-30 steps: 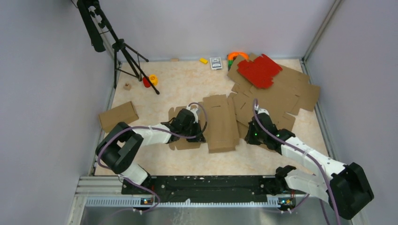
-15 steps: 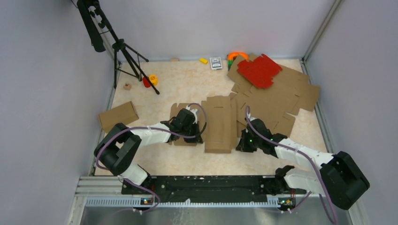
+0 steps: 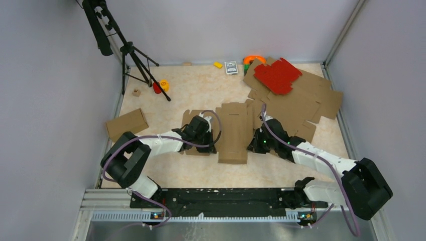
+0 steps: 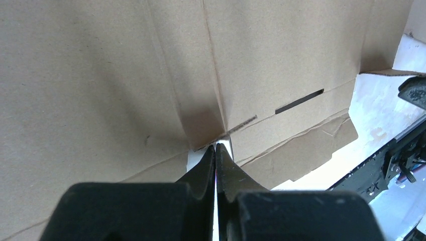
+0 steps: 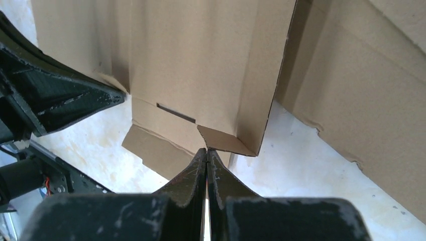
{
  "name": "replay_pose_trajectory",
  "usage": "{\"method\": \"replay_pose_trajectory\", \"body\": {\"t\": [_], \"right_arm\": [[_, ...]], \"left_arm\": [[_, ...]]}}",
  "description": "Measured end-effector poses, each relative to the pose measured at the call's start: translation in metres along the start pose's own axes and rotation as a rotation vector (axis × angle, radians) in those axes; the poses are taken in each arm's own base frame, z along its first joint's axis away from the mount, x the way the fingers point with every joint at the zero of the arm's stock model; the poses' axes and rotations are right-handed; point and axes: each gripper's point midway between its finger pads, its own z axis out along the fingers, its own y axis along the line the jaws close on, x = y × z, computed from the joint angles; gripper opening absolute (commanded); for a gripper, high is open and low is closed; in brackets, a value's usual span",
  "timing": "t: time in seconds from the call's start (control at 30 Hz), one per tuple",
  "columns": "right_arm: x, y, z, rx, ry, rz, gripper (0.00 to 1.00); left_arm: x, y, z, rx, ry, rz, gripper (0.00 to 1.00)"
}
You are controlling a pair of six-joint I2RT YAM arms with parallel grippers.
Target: Fold the paper box
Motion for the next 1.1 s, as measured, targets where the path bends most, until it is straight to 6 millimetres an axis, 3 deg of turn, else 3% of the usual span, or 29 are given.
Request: {"method": "replay_pose_trajectory", "body": {"t": [0.23, 0.57, 0.87, 1.1], "right_arm": [[-0.013, -0.005, 0.011, 0.065, -0.016, -0.005, 0.00], [-0.005, -0.035, 0.030, 0.198, 0.013, -0.026, 0.00], [-0.009, -0.035, 0.033, 0.192, 0.000, -0.044, 0.00], [-0.008, -0.034, 0.033, 0.188, 0.002, -0.054, 0.00]], "left_arm": [[-0.001, 0.001, -0.001, -0.008, 0.001, 0.010, 0.00], [0.000, 0.001, -0.001, -0.010, 0.006, 0.011, 0.00], [0.004, -0.006, -0.007, 0.022, 0.038, 0.015, 0.00], [-0.011, -0.025, -0.014, 0.079, 0.010, 0.030, 0.00]]}}
